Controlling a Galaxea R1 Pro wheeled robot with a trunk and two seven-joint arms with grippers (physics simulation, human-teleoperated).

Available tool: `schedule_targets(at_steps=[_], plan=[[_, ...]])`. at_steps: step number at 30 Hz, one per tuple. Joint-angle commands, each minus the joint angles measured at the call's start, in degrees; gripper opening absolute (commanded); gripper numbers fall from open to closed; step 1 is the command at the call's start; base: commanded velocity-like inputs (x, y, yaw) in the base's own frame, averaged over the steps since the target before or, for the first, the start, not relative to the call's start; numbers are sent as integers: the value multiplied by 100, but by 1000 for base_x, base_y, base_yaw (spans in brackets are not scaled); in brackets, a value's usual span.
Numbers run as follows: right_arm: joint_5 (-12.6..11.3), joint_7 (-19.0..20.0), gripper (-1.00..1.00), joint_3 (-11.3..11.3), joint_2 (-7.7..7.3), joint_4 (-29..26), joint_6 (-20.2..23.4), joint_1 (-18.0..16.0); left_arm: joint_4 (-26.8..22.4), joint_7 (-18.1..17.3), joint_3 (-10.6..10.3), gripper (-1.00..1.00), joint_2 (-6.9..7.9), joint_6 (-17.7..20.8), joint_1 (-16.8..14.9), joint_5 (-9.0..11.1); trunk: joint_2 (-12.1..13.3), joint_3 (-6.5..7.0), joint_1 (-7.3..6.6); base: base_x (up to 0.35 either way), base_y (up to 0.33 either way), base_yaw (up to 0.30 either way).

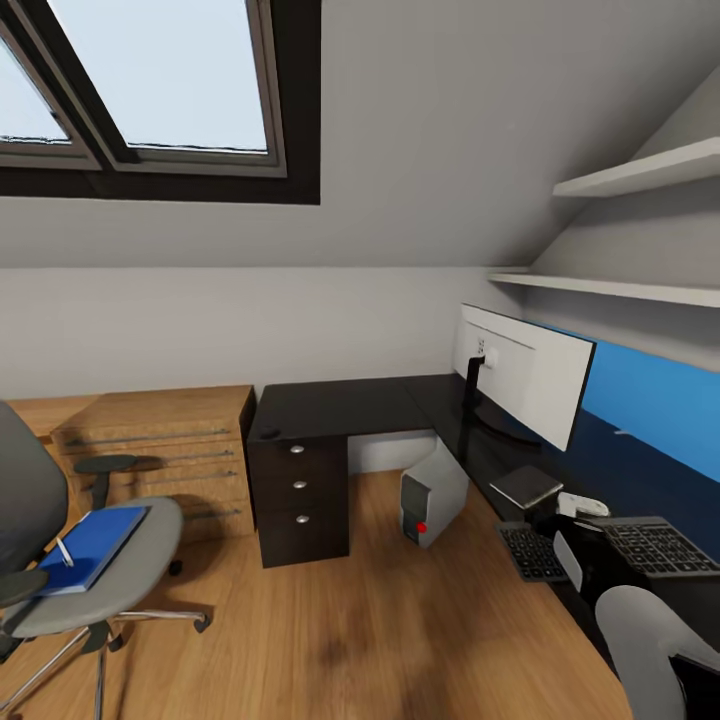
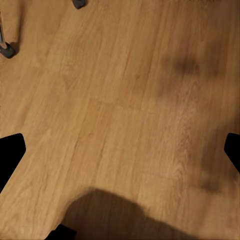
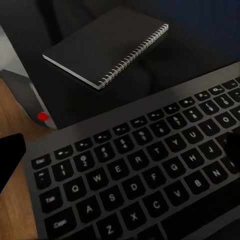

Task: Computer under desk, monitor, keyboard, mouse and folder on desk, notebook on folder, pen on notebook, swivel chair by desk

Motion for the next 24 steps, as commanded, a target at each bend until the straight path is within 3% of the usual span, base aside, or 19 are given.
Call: schedule_targets(at_steps=[1,9,17,20,24], plan=[[60,6,100,-27,12,-9,35,-3,-14,34,-7,100,2,24,0,23,38,13,-22,0,0,0],[62,2,100,-27,96,-13,44,-3,-13,29,-7,100,2,23,0,23,359,156,-198,0,0,0],[58,-2,100,-30,170,-38,75,-3,-28,27,-3,100,11,-11,-1,23,359,156,-198,0,0,0],[52,-2,100,-34,179,-118,234,-3,-36,17,0,100,17,-176,0,23,359,156,-198,0,0,0],[41,1,100,-36,183,-297,769,-3,-38,9,-5,100,19,-394,0,23,359,156,-198,0,0,0]])
